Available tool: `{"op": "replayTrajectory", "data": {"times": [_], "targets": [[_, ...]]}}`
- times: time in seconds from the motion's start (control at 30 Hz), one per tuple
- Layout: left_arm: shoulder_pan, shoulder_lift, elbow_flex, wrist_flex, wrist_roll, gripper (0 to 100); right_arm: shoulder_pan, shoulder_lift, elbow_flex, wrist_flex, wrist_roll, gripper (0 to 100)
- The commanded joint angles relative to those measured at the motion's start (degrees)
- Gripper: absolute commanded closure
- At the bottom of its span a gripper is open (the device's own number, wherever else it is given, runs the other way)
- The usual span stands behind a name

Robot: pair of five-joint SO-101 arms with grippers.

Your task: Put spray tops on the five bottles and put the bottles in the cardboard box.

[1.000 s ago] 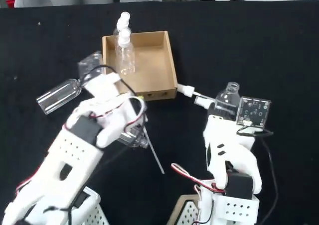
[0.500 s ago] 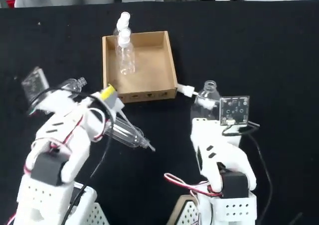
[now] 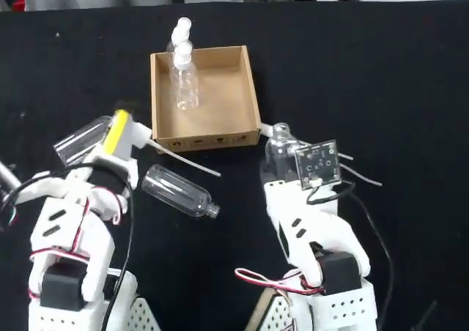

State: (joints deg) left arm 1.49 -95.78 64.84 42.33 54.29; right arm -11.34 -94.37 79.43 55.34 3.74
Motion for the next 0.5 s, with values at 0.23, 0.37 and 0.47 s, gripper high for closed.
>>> {"op": "replayTrajectory", "data": {"times": [0.23, 0.37, 0.47], "targets": [[-0.84, -2.46, -0.57, -1.05, 0.70, 97, -4.66, -1.54, -1.36, 1.58, 6.95, 87.8], [-0.84, -2.55, -0.57, -1.32, 0.79, 97, -4.84, -1.54, 0.13, 1.05, 10.99, 87.8], [-0.84, -2.55, -0.75, -1.41, 2.99, 97, -6.68, -1.54, 0.48, 1.05, 14.07, 87.8]]}}
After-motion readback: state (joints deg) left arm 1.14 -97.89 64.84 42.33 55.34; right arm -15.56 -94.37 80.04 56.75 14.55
